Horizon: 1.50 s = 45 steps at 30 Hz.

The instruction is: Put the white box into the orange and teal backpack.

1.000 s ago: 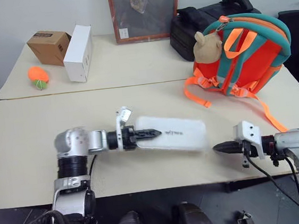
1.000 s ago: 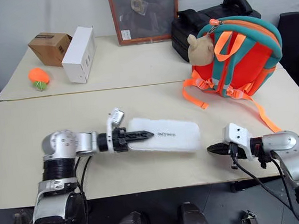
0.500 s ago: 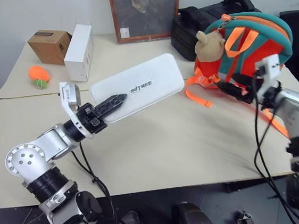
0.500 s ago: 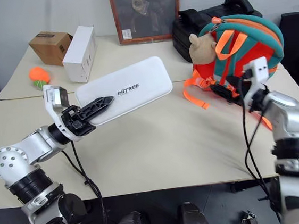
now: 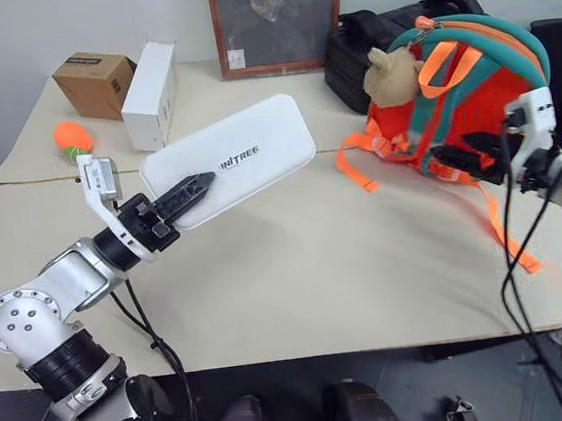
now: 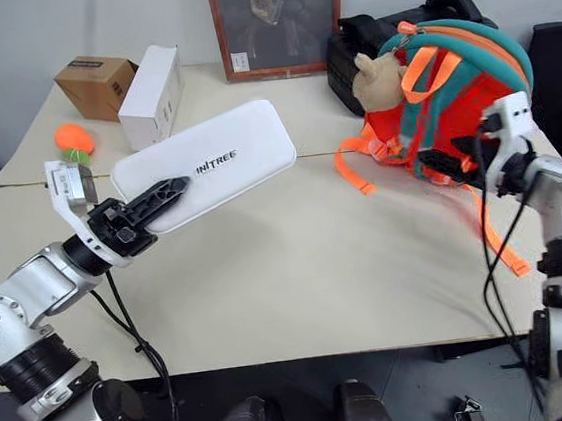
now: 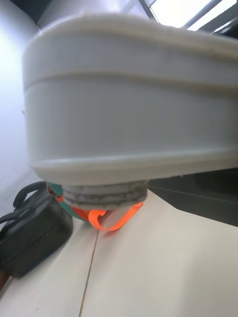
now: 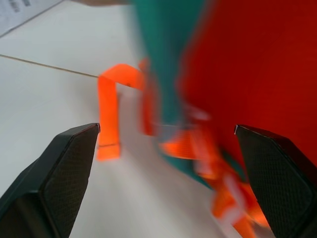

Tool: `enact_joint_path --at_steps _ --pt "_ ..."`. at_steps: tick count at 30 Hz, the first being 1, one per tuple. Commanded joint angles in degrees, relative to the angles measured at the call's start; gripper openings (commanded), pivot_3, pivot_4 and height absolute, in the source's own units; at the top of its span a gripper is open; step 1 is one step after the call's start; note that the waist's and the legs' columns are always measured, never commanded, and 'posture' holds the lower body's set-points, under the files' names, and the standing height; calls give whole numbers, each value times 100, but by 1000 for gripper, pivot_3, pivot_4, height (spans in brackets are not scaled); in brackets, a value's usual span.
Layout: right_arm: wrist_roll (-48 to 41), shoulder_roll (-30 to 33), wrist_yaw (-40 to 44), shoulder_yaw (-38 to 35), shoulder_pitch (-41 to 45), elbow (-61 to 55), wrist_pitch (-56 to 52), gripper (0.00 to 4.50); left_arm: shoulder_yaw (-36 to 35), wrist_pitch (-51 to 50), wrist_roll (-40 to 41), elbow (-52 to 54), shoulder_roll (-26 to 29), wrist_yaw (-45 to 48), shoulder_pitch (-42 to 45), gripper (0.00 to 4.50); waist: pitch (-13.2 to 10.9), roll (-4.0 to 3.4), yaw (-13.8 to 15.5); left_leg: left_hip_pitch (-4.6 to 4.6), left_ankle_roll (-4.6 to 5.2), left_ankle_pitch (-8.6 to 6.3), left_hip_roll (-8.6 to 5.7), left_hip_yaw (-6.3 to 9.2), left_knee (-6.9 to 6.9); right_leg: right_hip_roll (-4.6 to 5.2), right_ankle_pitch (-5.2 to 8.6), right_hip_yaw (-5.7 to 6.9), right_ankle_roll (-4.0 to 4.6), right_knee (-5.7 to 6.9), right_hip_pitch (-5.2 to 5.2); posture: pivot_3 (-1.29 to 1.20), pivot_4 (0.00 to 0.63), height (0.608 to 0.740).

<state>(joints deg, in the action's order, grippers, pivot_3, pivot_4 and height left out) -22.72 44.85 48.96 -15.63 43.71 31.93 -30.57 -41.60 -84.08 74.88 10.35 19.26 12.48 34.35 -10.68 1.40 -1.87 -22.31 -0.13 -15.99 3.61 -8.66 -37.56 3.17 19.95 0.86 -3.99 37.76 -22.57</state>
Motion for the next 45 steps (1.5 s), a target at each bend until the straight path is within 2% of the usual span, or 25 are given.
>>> enact_joint_path --at_steps 1,8,15,19,27,29,31,35,39,41,45 --pt "-46 -154 -263 -170 357 218 194 4450 217 328 482 94 140 -75 -9 1222 0 0 -50 5 -3 3 1 -3 1 -2 0 -3 0 3 1 0 150 740" --pt "-17 -1377 -646 -144 1544 1466 787 4450 674 845 843 -78 421 -248 -45 1222 -1 -2 -200 17 -49 25 34 -9 33 -64 4 -39 11 16 -19 0 150 740" --pt "-19 -1815 -623 -187 2095 2062 1283 4450 968 1306 1186 -143 664 -416 -72 1222 -1 -2 -140 -33 -41 21 29 -9 36 -52 7 -41 16 17 -71 0 150 740" --pt "94 -1926 -499 -89 2117 2076 1695 3512 1109 1509 1294 -129 777 -494 -136 1222 -2 -2 -140 -45 -38 22 28 -9 27 -50 6 -41 15 24 -83 0 150 740" --pt "97 -1960 34 25 2006 1843 1766 653 1295 1928 1309 -172 985 -553 -128 1222 -2 -3 -166 -43 -41 26 31 -16 25 -55 6 -47 15 41 -91 0 150 740" --pt "-58 -1901 399 37 1866 1467 1555 30 1287 2023 1301 -235 1054 -565 -82 1222 -2 -3 -161 -44 -42 27 31 -16 25 -55 6 -48 15 44 -93 0 150 740" --pt "-385 -1764 941 87 1596 714 979 30 1272 2105 1247 -357 1163 -535 -2 1222 -2 -3 -150 -44 -42 27 32 -16 26 -55 6 -48 15 44 -94 0 150 740" --pt "-1578 -1053 2029 286 712 -1735 -925 30 1290 2192 1052 -720 1529 -243 265 1222 -3 -5 -95 -54 -42 27 31 -12 32 -53 6 -45 15 46 -104 0 150 740" --pt "-2935 -113 2504 42 141 -3392 -2498 30 1502 2302 608 -1143 1896 445 702 1222 -4 -6 -42 -79 -40 25 30 1 30 -51 7 -32 15 46 -118 0 150 740" --pt "-3657 237 2567 -181 42 -3848 -3136 30 1657 2373 347 -1298 1985 789 940 1222 -5 -7 -30 -81 -39 25 30 -1 32 -53 7 -31 16 21 -117 0 150 740" --pt "-4663 470 2185 -486 -96 -4341 -3816 30 1977 2408 -2 -1287 2042 1487 1238 1222 -5 -6 -14 -79 -39 25 31 -1 27 -54 7 -32 16 22 -114 0 150 740"
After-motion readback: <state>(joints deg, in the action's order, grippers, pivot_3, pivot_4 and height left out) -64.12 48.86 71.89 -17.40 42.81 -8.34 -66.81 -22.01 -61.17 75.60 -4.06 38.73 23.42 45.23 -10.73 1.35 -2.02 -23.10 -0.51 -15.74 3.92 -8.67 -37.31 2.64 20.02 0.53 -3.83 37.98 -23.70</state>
